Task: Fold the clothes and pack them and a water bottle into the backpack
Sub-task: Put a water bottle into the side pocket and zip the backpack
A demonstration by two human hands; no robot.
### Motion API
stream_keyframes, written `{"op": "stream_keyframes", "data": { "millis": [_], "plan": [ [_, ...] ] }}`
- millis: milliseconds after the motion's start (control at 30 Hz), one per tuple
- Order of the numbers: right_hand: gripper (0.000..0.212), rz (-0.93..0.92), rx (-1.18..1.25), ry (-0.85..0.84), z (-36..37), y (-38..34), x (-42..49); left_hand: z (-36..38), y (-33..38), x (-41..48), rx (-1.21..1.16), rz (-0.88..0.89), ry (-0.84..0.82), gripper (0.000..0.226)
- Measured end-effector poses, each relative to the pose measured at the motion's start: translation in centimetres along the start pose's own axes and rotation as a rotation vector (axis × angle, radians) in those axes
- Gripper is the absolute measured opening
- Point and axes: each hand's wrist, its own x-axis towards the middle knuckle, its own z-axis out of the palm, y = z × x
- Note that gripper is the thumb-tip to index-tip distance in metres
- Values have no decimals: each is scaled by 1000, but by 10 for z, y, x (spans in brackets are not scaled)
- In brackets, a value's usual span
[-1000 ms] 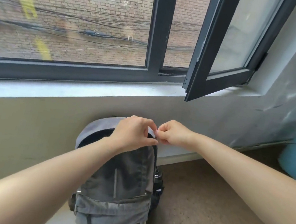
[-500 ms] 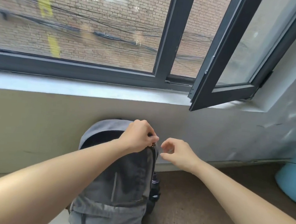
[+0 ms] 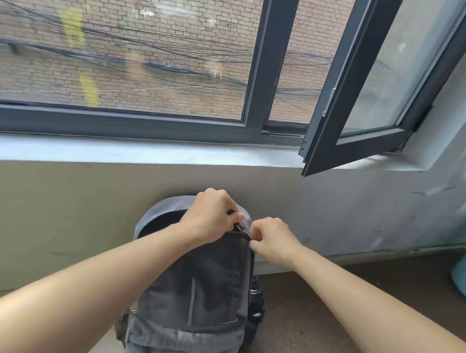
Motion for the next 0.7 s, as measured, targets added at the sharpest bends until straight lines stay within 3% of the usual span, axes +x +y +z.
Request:
{"op": "stream_keyframes", "data": {
  "millis": [100, 267, 400, 533, 633, 700],
  "plan": [
    [5, 42, -17, 12, -4, 14, 2, -12, -14, 0, 49, -43, 24, 39],
    [9, 84, -28, 12, -5, 24, 5, -49, -39, -7, 136, -102, 73, 28],
    [13, 97, -32, 26, -5, 24, 11, -83, -83, -16, 156, -301, 76, 37],
    [9, 95, -48, 17, -9, 5, 12, -86, -116, -32, -181, -495, -83, 32],
    [39, -1, 125, 23, -12, -25, 14, -84, -123, -39, -261, -516, -190, 45],
    [44, -117, 207, 48, -8, -53, 15, -84, -121, -41, -300, -502, -262, 50]
  ]
}}
